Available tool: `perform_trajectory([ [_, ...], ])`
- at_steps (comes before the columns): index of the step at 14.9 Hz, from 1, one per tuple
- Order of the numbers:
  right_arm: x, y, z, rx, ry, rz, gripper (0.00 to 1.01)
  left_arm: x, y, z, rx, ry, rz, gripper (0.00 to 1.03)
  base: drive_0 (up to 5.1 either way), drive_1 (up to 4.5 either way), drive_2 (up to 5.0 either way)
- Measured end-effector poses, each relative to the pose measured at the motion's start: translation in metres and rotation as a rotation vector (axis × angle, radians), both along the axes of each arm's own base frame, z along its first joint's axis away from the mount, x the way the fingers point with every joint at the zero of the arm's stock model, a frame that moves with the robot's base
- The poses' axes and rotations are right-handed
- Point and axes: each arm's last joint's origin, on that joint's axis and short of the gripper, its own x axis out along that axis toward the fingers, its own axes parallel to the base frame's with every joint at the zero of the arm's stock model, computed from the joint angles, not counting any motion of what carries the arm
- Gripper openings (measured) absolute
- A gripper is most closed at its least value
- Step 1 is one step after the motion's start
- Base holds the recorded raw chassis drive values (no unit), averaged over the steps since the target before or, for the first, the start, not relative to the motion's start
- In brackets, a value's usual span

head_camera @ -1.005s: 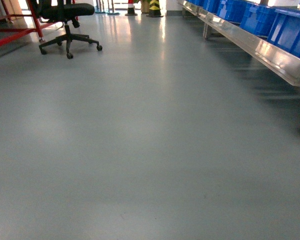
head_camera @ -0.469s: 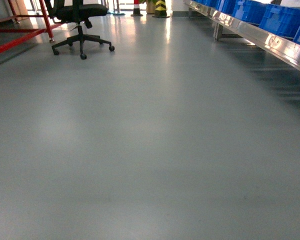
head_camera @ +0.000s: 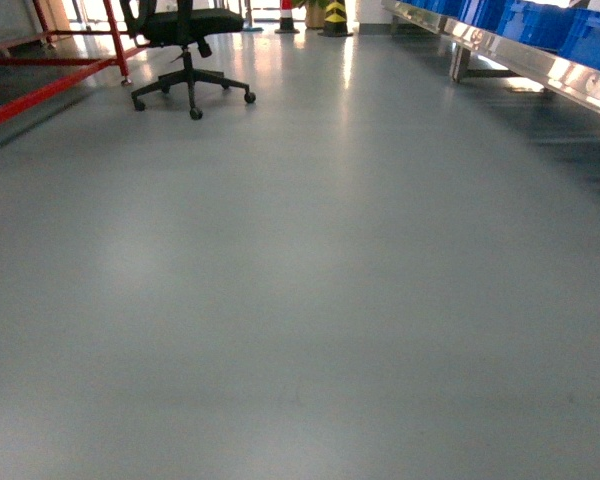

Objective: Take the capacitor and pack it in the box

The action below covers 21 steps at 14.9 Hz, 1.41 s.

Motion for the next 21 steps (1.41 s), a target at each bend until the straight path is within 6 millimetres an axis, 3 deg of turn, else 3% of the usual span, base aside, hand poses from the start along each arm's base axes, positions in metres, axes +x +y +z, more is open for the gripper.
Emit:
perform_trajectory([
  [21, 0.0, 0.0, -0.0003, 0.0, 0.003, 0.0, 0.98, 0.0, 0.0, -0.0001, 0.0, 0.001, 0.0, 0.44, -5.0, 2.46, 2.5],
])
